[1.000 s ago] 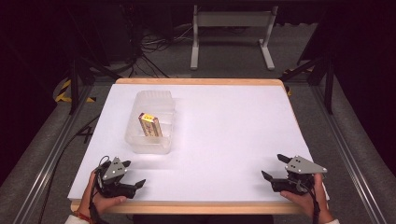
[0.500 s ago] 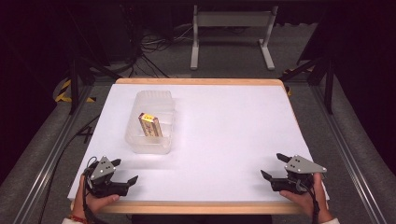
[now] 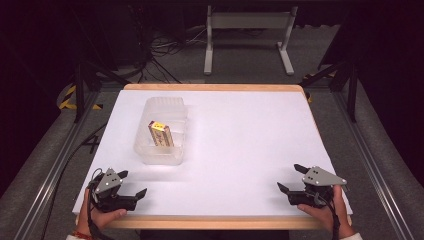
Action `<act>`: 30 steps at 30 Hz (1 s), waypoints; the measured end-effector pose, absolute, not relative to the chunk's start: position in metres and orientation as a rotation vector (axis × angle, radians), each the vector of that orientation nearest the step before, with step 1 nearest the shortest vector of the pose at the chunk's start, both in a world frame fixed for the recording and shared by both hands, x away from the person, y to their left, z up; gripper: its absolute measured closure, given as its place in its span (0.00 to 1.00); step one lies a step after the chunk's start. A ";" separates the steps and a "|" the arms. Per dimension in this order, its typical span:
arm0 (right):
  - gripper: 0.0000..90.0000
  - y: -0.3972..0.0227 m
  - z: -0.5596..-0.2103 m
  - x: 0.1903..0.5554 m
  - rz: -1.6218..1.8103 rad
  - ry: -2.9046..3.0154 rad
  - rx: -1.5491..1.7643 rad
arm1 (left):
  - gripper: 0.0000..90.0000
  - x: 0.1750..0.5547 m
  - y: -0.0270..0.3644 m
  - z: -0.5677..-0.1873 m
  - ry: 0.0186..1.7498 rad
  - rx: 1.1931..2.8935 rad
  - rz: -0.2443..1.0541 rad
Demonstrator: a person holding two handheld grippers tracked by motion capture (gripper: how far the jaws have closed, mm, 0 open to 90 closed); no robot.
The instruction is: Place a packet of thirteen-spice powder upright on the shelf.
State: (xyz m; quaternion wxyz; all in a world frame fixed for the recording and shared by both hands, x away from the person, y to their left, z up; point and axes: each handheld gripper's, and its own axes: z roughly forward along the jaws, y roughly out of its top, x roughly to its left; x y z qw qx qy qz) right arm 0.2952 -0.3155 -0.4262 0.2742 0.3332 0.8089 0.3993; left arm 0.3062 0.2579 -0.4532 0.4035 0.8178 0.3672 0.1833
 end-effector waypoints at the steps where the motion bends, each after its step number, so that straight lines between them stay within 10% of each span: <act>1: 0.20 -0.316 -0.426 0.295 1.074 2.175 0.903 | 0.11 0.306 0.257 -0.453 0.931 2.071 0.464; 30: 0.20 -0.318 -0.427 0.295 1.075 2.169 0.906 | 0.10 0.308 0.255 -0.454 0.930 2.071 0.473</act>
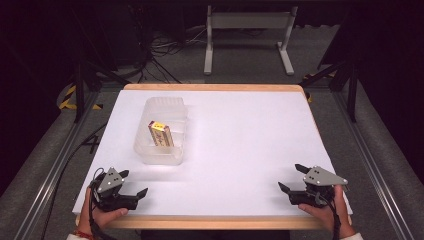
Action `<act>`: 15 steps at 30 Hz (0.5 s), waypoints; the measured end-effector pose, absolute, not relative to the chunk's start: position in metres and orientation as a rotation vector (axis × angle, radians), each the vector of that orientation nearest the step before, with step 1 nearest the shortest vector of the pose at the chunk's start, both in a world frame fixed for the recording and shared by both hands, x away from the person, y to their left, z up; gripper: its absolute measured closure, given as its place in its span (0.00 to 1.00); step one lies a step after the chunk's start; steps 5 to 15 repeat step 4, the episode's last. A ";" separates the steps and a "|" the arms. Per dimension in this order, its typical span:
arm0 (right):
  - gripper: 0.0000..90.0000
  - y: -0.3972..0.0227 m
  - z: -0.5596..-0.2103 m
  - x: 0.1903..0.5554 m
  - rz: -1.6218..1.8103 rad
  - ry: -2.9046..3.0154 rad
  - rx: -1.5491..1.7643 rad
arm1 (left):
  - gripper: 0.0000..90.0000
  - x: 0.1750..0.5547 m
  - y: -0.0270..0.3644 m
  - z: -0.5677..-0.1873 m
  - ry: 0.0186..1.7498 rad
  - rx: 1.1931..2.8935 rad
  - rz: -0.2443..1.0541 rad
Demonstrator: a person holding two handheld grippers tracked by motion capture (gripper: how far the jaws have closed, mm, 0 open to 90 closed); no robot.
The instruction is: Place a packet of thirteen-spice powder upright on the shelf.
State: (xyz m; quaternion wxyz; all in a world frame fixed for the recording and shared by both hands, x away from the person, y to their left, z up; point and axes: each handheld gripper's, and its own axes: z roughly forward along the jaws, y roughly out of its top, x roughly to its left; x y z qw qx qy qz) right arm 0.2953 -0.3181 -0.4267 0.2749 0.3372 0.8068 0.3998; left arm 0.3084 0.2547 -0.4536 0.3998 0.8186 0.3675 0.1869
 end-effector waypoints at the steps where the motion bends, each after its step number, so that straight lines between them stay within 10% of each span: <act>1: 0.20 -0.319 -0.426 0.295 1.076 2.167 0.907 | 0.10 0.309 0.255 -0.454 0.929 2.078 0.471; 15: 0.20 -0.320 -0.426 0.294 1.078 2.166 0.909 | 0.10 0.310 0.254 -0.454 0.933 2.074 0.466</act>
